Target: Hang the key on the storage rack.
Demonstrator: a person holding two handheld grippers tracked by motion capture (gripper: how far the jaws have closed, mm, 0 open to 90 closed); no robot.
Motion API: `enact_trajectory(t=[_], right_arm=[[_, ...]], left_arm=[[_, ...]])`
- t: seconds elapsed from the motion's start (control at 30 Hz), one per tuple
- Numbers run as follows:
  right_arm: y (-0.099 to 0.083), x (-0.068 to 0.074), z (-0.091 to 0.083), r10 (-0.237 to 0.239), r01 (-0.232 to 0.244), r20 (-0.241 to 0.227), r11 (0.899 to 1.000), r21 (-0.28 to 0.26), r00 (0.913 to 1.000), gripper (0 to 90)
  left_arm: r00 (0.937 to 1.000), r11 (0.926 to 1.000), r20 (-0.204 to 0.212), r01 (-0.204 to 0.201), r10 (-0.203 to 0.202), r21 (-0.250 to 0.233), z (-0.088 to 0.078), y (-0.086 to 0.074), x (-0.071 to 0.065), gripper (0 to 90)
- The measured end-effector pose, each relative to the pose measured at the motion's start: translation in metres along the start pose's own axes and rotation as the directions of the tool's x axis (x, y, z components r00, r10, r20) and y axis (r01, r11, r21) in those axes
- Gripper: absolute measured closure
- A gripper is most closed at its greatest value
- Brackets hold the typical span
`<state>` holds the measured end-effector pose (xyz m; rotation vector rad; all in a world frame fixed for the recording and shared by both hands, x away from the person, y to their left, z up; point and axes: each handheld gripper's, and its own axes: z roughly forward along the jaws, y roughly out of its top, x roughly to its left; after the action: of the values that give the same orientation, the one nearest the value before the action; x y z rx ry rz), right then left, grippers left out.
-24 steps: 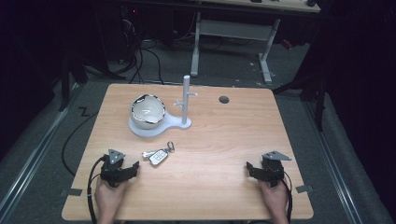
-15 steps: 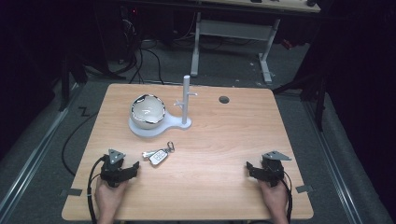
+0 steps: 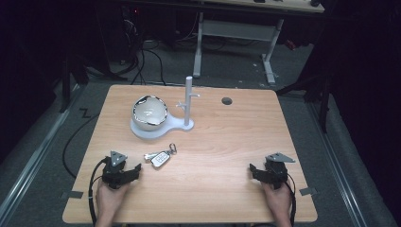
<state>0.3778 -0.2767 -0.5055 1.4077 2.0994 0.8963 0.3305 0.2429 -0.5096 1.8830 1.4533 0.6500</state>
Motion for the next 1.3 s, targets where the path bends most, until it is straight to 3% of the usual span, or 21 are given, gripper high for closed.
enact_trajectory(t=[0.57, 0.77, 0.93, 1.3], right_arm=[[0.000, 0.000, 0.000, -0.001, 0.001, -0.001, 1.000, 0.000, 1.0000, 24.5], [0.000, 0.000, 0.000, 0.000, 0.000, 0.000, 1.000, 0.000, 1.0000, 24.5], [0.000, 0.000, 0.000, -0.001, 0.001, 0.000, 1.000, 0.000, 1.0000, 24.5], [0.000, 0.000, 0.000, 0.000, 0.000, 0.000, 1.000, 0.000, 1.0000, 24.4]], left_arm=[[0.9998, 1.0000, 0.022, -0.003, 0.003, 0.001, -0.002, -0.001, 0.003, 29.4], [0.9968, 0.9995, 0.075, 0.030, -0.029, -0.008, -0.008, 0.001, 0.008, 30.7], [0.9946, 0.9988, 0.095, 0.044, -0.041, -0.022, -0.014, 0.004, 0.011, 30.3], [0.9927, 0.9974, 0.120, 0.006, 0.002, -0.071, -0.024, 0.013, -0.001, 28.5]])
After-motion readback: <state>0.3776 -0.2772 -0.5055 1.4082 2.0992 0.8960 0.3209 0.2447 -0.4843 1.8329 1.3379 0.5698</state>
